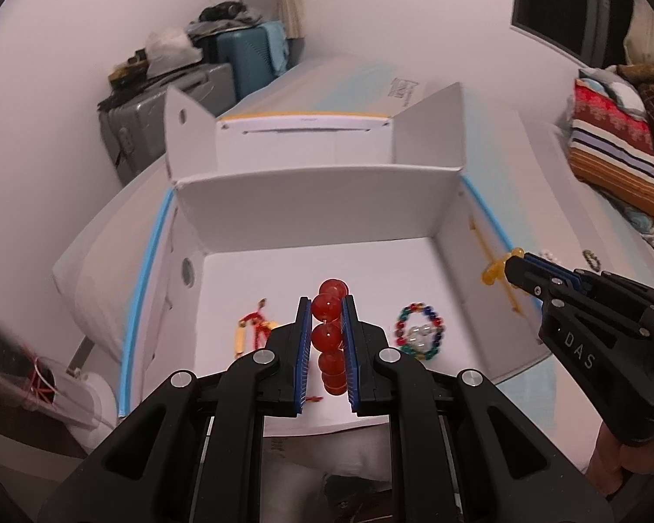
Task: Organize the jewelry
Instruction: 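Lift and carry both held bead bracelets over the white box, then open both tools to drop the red and yellow bracelets into the box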
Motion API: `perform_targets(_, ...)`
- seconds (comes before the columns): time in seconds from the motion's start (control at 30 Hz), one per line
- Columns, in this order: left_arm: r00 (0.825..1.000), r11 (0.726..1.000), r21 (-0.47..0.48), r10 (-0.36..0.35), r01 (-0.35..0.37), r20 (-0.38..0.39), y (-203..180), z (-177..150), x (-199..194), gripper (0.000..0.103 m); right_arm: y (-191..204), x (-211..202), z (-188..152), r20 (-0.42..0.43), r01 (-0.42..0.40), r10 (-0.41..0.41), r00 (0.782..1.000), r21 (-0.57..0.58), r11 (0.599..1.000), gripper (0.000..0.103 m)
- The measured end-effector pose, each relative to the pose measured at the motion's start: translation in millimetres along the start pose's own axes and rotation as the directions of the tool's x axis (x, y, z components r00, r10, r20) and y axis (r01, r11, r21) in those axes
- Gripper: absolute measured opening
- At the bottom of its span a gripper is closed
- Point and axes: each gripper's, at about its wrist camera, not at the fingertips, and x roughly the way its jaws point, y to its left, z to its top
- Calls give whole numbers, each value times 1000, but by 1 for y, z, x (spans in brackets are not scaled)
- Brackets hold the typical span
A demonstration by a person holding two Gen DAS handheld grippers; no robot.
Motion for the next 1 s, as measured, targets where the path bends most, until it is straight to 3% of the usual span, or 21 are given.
perform_targets(0.53, 995, 998, -32, 58, -60, -86, 36, -14, 50, 13, 25, 63, -22, -115, -7, 3, 993, -34, 999, 9)
perform_targets(1.0, 991, 998, -37, 54, -58, -123, 32, -18, 69, 13, 25, 75, -28, -143, -6, 0, 990, -44, 999, 9)
